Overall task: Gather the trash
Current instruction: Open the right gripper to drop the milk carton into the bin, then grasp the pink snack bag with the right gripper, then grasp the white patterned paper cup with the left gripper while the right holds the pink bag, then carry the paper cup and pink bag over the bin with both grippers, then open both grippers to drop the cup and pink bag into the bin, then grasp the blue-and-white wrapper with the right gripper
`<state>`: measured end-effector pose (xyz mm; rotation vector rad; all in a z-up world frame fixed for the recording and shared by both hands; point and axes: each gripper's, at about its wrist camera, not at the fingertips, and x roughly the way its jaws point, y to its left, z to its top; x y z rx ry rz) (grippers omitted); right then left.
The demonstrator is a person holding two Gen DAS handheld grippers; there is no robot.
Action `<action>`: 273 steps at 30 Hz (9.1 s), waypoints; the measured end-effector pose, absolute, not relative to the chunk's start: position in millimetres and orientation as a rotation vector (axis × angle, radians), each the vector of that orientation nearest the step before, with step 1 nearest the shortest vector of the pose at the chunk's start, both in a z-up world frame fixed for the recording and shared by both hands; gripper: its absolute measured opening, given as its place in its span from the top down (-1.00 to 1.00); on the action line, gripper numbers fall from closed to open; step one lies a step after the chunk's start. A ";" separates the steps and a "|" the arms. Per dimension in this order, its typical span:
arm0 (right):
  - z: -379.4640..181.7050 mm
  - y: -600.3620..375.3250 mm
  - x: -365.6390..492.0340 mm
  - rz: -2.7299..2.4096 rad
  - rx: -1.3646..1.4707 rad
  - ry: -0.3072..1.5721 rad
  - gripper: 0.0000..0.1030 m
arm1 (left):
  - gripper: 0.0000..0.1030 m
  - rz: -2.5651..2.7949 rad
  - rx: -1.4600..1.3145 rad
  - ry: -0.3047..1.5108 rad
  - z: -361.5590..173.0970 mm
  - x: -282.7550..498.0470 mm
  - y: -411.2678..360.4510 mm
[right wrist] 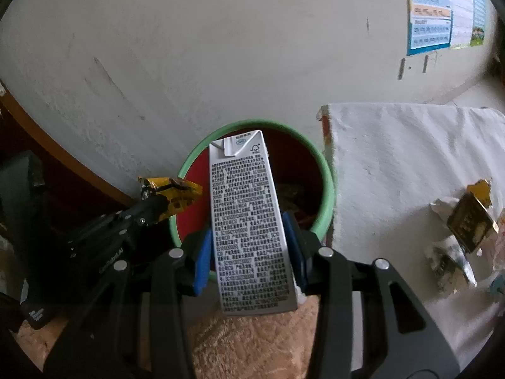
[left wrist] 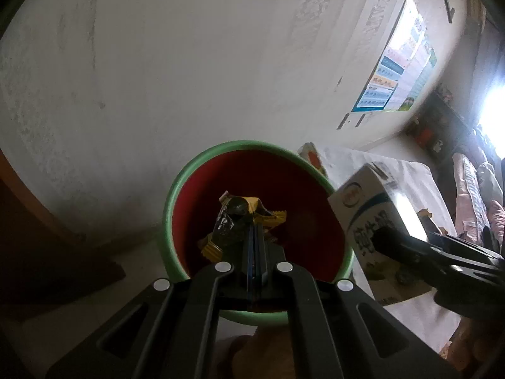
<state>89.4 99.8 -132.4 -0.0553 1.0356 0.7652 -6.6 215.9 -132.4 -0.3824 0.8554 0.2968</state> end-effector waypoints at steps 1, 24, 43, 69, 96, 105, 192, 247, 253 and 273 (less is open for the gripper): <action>-133.4 102.1 90.0 0.764 -0.060 1.038 0.21 | 1.00 0.299 -0.385 0.859 -134.0 -5.9 217.4; -139.5 -83.7 101.5 0.341 0.012 0.961 -0.49 | -0.05 0.281 -0.368 0.863 -130.7 -1.9 199.4; -240.2 -320.5 149.6 -0.149 0.229 1.154 -0.05 | -0.07 0.083 -0.255 0.910 -106.7 20.6 93.4; -183.7 -200.9 22.4 0.253 0.162 0.959 0.32 | -0.13 -0.099 -0.303 1.115 -186.2 128.4 -51.1; -206.5 -218.9 35.1 0.262 0.239 1.014 0.31 | 0.03 -0.108 -0.093 1.135 -192.7 102.9 -54.2; -209.3 -213.3 37.4 0.263 0.216 1.029 0.31 | -0.03 -0.095 -0.141 1.135 -189.0 83.8 -20.6; -131.4 -12.9 53.7 0.592 -0.001 0.981 0.31 | 0.14 0.226 -0.268 0.851 -122.6 8.8 159.2; -154.0 -53.2 119.5 0.381 -0.014 1.013 -0.38 | -0.15 0.288 -0.277 0.910 -143.4 8.0 193.8; -194.0 -162.6 128.9 0.094 0.123 1.104 -0.38 | -0.16 0.232 -0.243 0.918 -138.9 13.0 164.5; -221.8 -205.1 108.0 0.179 0.296 1.113 0.14 | -0.28 -0.035 -0.149 0.978 -127.3 41.4 50.2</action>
